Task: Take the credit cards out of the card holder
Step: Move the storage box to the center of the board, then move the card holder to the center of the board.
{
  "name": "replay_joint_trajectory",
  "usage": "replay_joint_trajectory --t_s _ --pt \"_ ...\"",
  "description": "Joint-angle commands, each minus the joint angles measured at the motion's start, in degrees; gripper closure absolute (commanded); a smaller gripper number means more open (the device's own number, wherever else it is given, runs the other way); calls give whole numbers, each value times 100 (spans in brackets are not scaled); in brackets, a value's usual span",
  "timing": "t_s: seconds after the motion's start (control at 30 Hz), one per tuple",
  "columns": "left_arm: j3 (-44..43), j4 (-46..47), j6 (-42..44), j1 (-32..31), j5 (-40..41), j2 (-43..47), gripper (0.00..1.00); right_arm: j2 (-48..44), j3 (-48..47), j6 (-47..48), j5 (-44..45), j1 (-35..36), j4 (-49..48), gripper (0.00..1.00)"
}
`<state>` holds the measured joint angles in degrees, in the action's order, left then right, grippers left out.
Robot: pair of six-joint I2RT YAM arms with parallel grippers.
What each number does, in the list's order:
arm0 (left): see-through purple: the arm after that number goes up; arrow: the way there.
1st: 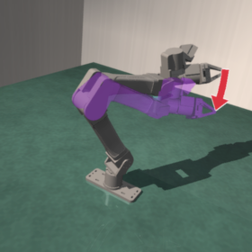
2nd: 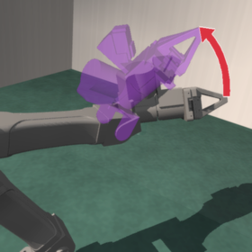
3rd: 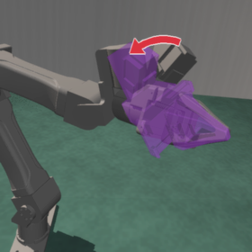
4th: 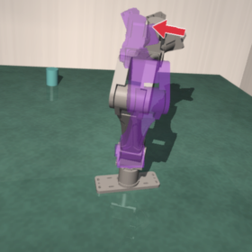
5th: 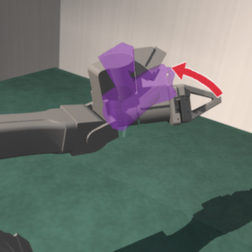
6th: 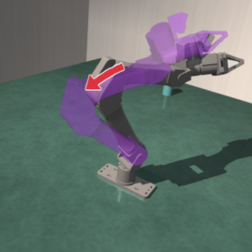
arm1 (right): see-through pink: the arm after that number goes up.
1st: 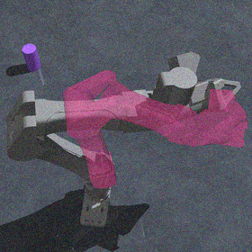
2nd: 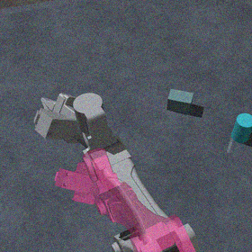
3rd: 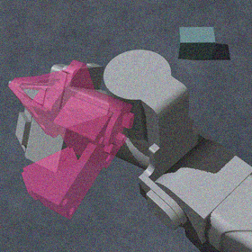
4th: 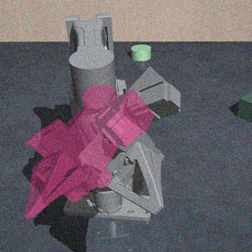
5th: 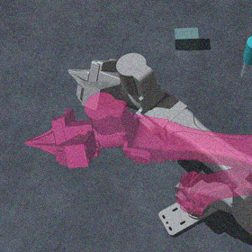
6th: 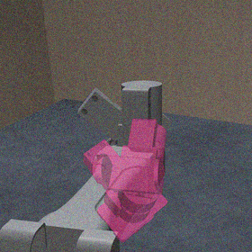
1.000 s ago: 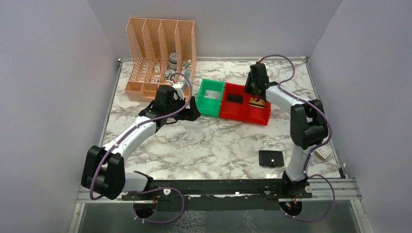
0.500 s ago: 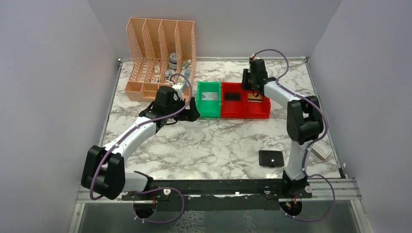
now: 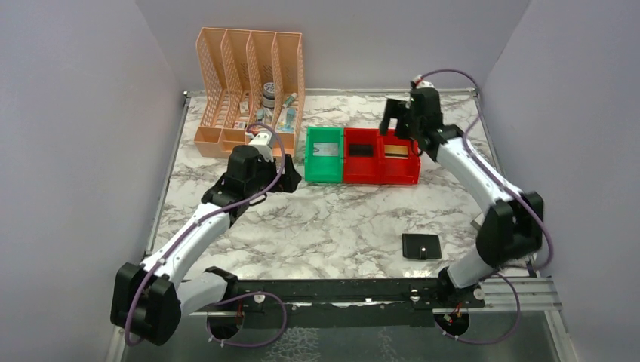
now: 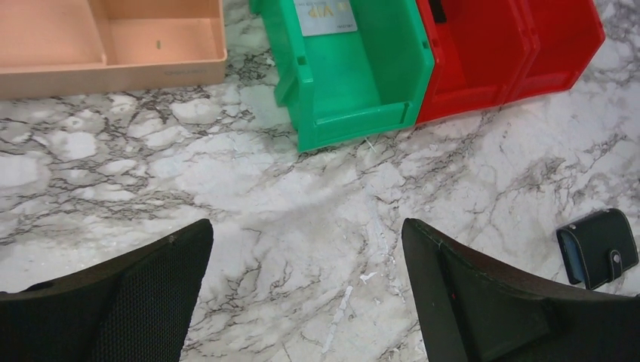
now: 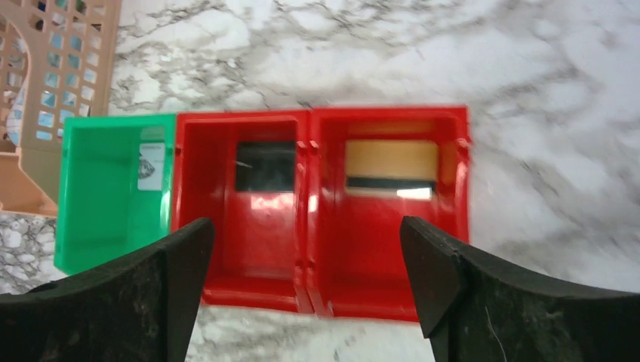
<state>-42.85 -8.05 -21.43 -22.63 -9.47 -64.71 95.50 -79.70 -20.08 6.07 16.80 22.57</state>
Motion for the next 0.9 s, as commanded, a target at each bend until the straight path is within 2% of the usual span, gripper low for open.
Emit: replay_joint_trajectory --t_s 0.0,0.13,0.23,0.37,0.43,0.53,0.6,0.7,0.87 --pt "267 282 -140 -4 656 784 1 -1314 1507 -677 1048 -67 82 2" --pt "266 40 -234 -6 819 1319 1 -2193 2458 -1805 1631 -106 1093 1" --pt "196 -155 -88 -4 811 1553 1 -2641 3110 -2616 1696 -107 1830 1" --pt "454 -51 557 -5 326 1965 1 -2919 3436 -3443 1842 -113 2778 5" --pt "711 57 685 -7 389 2192 1 -3001 3452 -3720 1751 -107 3085 6" --pt "818 -64 713 -4 633 2334 1 -3160 3675 -4238 1568 -106 3340 12" --pt "792 -158 743 -4 729 2334 1 -3269 3853 -4784 1532 -111 3596 13" --pt "738 -278 771 -5 805 2267 1 -3394 4164 -5116 1441 -109 3687 16" --pt "661 -345 848 0 796 2062 1 -3336 4452 -4901 1062 -109 3444 21"
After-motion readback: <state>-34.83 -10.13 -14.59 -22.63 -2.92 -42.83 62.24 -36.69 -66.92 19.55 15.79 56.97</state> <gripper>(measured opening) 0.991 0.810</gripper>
